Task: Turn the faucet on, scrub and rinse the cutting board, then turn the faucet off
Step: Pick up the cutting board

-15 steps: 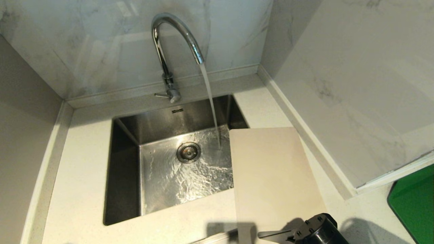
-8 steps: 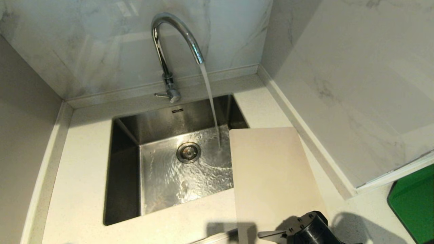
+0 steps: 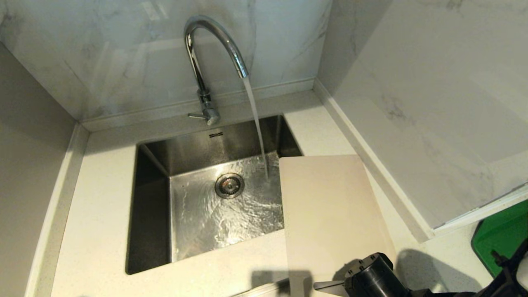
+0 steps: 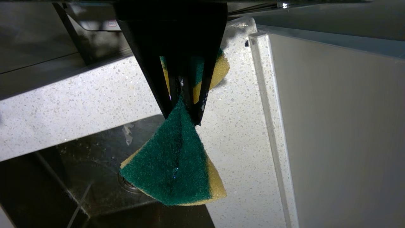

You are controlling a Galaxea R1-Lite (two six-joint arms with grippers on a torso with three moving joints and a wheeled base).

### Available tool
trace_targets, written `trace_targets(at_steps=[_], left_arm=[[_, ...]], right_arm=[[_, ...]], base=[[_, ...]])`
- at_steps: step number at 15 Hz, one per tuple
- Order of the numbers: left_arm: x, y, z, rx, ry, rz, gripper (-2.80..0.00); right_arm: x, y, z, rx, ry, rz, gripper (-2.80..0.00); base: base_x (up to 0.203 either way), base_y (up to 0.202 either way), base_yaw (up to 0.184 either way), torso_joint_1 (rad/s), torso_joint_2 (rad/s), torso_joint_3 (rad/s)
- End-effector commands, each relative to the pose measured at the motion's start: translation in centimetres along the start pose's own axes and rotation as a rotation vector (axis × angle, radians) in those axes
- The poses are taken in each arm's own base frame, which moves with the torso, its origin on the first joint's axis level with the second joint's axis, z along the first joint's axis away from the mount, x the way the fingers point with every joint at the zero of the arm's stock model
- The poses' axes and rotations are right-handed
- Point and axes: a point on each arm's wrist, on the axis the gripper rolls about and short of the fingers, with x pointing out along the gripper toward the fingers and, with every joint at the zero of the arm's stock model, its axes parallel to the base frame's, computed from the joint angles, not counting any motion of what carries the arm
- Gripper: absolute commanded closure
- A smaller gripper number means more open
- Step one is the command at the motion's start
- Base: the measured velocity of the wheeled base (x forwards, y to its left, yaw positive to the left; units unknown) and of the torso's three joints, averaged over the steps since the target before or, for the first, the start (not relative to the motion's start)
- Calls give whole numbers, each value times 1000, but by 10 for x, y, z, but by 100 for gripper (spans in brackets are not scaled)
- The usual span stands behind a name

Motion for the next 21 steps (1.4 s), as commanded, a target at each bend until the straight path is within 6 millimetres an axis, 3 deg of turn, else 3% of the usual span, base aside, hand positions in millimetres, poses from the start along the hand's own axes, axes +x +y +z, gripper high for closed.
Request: trace_targets(at_steps=[1,6,15,21], left_arm=[[0,0,0,0,2,1,0],[0,0,0,0,2,1,0],[0,0,0,0,2,1,0],[0,0,0,0,2,1,0]], right_arm=[[6,-1,-1,-3,15,14,-280],[14,1,0,-2,26,32,-280],[53,8,3,5,29,32,-280],[58,9,5,-5,29,18,-280]], base=[[0,0,0,0,0,0],[0,0,0,0,0,0],[0,0,0,0,0,0],[0,0,0,0,0,0]])
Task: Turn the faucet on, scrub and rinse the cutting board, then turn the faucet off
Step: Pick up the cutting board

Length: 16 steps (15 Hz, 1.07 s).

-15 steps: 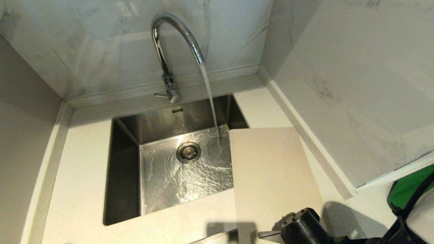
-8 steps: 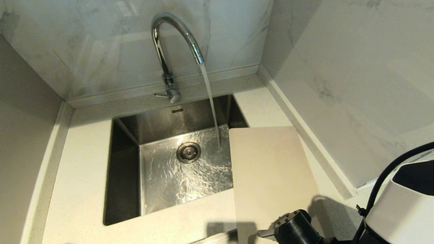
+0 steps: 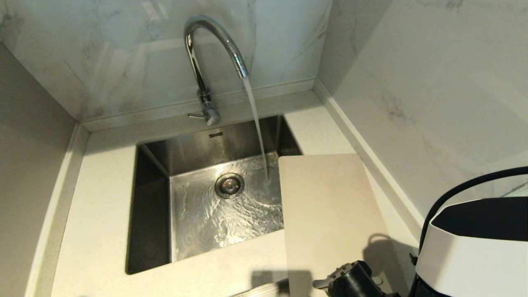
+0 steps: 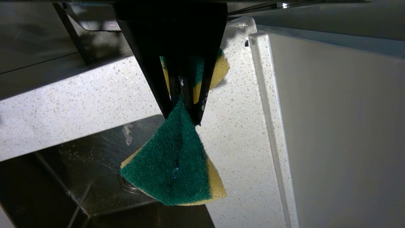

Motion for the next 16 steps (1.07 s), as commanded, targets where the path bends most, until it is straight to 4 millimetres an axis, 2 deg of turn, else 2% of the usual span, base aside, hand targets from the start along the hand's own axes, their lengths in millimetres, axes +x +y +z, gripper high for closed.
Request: trace_targets(at_steps=[1,5,6,12,16], left_arm=[[0,0,0,0,2,1,0],[0,0,0,0,2,1,0],[0,0,0,0,2,1,0],[0,0,0,0,2,1,0],[0,0,0,0,2,1,0]], right_arm=[[5,1,1,-8,10,-14,-280],[16,4,1,-4,11,-42,-280],[17,3,1,-11,13,-48,0],[11,3,0,-10,23,-66,0],[-2,3,-5,-60,42,-101,0]], base=[[0,0,0,0,0,0],[0,0,0,0,0,0],[0,0,0,0,0,0],[0,0,0,0,0,0],[0,0,0,0,0,0]])
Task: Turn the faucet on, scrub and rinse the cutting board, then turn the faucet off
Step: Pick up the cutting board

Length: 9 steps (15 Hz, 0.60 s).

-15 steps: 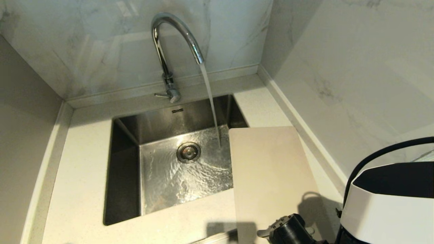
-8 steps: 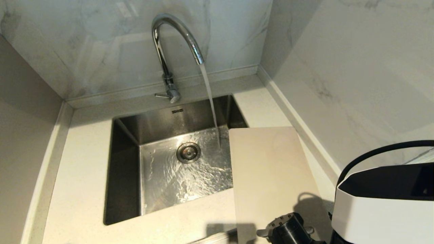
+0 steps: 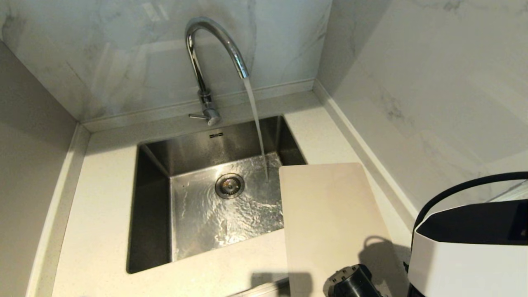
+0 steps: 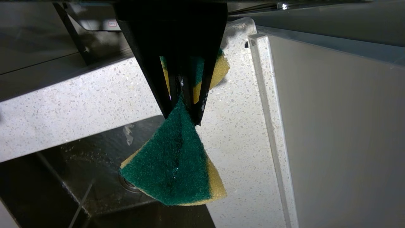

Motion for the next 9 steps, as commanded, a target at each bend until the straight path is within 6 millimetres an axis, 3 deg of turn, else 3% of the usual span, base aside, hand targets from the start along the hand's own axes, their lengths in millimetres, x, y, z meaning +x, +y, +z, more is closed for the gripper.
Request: trace_targets(at_steps=[1,9], left_arm=[[0,0,0,0,2,1,0],[0,0,0,0,2,1,0]], right_arm=[[-11,-3,-3,-19,0,-47,0],[-76,-6,-24,-43,-82,-234,0]], base=[[0,0,0,0,0,0],[0,0,0,0,0,0]])
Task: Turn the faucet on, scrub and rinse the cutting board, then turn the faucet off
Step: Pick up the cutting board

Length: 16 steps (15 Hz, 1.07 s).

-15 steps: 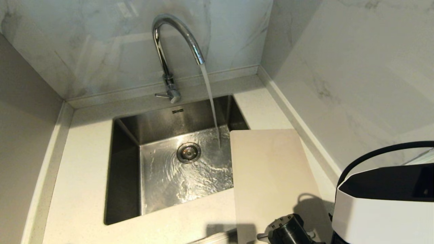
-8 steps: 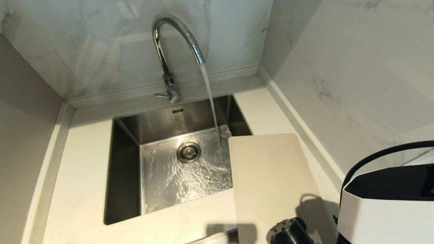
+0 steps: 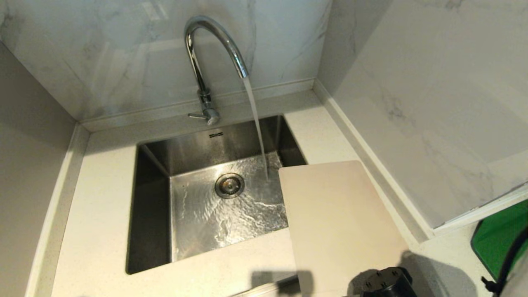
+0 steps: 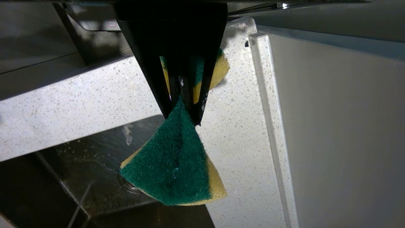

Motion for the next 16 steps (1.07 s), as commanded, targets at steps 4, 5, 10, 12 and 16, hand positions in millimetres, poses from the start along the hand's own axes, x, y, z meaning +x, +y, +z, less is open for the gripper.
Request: trace_targets(at_steps=[4,5,10,12,16], left_arm=[[0,0,0,0,2,1,0],[0,0,0,0,2,1,0],[0,0,0,0,2,1,0],[0,0,0,0,2,1,0],[0,0,0,0,2,1,0]], right_arm=[[-34,-17,-10,31,-39,-160,0],[-37,-20,-12,38,-39,-182,0],[-68,-57,-28,-42,13,-357,0],[-89,-67,-34,-87,35,-365,0],[-127,-79,-40,-183,58,-460,0]], base=[[0,0,0,0,0,0],[0,0,0,0,0,0],[0,0,0,0,0,0],[0,0,0,0,0,0],[0,0,0,0,0,0]])
